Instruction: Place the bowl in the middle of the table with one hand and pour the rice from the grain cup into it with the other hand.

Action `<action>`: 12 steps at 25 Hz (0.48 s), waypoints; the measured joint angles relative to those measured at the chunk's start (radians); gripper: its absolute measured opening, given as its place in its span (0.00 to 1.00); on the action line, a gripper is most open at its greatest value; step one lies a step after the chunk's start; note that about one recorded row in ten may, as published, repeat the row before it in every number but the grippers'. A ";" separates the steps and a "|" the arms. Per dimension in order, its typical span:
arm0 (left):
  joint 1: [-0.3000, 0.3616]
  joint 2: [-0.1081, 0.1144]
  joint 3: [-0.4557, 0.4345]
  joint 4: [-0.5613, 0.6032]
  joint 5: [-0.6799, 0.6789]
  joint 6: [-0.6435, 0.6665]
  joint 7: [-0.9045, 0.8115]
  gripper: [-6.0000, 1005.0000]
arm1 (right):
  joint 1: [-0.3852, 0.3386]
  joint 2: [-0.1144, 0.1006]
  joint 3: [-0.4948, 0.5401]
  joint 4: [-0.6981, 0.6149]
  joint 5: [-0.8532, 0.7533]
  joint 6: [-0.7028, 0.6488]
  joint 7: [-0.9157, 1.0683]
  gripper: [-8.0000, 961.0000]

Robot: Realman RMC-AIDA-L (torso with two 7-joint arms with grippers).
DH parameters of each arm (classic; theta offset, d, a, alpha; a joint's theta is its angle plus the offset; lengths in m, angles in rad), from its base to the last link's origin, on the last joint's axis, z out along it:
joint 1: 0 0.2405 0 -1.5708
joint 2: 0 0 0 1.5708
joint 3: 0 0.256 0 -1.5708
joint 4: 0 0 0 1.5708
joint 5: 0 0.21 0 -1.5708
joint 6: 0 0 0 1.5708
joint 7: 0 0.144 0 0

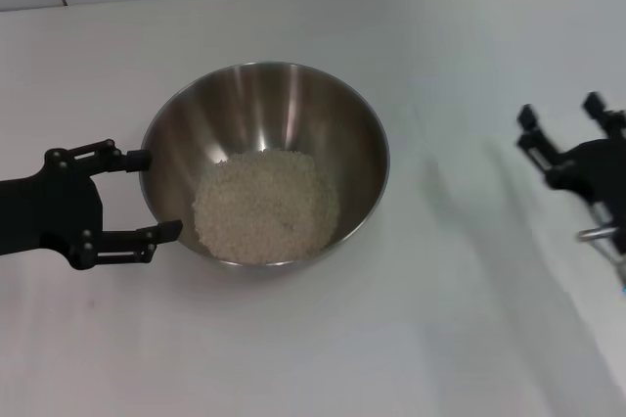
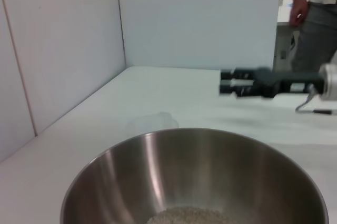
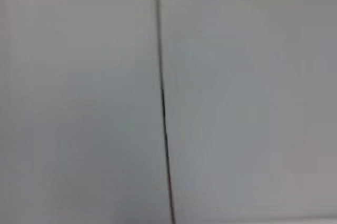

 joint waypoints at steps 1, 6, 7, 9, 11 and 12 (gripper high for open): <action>0.000 0.000 0.000 0.000 0.000 0.000 0.000 0.86 | -0.004 -0.044 0.000 -0.008 -0.056 -0.074 0.123 0.83; 0.000 0.000 0.000 0.000 0.000 0.000 0.000 0.86 | 0.077 -0.116 0.002 -0.160 -0.246 -0.270 0.372 0.85; 0.000 0.000 0.000 0.000 0.000 0.000 0.000 0.86 | 0.077 -0.116 0.002 -0.160 -0.246 -0.270 0.372 0.85; 0.000 0.000 0.000 0.000 0.000 -0.002 0.002 0.86 | 0.169 -0.107 0.001 -0.360 -0.363 -0.401 0.468 0.86; 0.000 0.001 0.000 0.002 0.000 -0.006 0.002 0.86 | 0.235 -0.081 -0.001 -0.509 -0.423 -0.495 0.522 0.87; 0.000 0.001 0.000 0.002 0.000 -0.006 0.002 0.86 | 0.235 -0.081 -0.001 -0.509 -0.423 -0.495 0.522 0.87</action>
